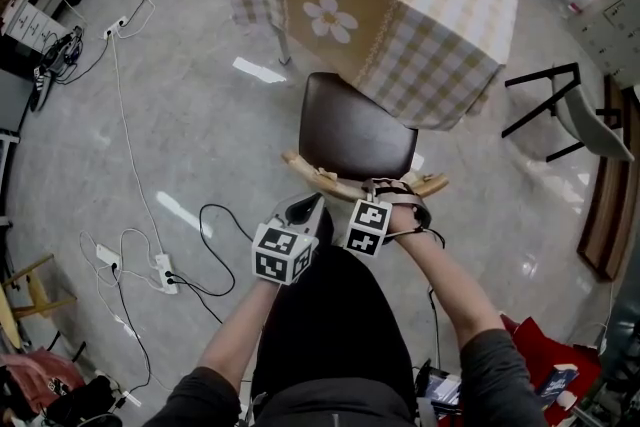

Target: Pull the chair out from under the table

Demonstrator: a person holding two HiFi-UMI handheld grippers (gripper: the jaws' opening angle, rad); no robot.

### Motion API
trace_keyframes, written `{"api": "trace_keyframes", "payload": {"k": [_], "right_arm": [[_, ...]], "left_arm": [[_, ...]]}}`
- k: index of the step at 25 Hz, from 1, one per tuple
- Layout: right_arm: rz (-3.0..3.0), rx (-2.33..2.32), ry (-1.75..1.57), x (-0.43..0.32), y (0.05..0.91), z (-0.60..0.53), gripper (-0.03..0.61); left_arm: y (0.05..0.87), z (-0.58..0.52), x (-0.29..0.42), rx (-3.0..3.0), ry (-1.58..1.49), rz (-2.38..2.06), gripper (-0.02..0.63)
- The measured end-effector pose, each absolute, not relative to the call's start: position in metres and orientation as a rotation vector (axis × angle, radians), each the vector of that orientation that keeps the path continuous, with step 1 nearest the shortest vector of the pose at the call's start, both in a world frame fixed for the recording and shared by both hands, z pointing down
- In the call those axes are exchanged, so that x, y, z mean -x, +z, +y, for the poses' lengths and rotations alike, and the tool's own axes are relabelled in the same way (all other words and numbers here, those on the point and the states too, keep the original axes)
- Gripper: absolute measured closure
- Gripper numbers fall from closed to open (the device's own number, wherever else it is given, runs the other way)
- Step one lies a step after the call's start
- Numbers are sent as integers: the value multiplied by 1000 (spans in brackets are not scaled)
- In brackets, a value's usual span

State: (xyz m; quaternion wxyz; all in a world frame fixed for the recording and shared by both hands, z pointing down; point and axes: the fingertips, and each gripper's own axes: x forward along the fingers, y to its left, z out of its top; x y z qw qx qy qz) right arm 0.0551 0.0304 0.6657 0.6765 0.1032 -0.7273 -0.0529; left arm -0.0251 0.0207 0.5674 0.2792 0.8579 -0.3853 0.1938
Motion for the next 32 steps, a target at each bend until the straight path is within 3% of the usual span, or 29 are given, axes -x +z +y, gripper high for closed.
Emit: {"api": "trace_keyframes", "payload": {"k": [32], "right_arm": [[-1619,-294,-75,-21,667,87,462]], "left_arm": [[574,75,77,-2339,588,-905,606]]}}
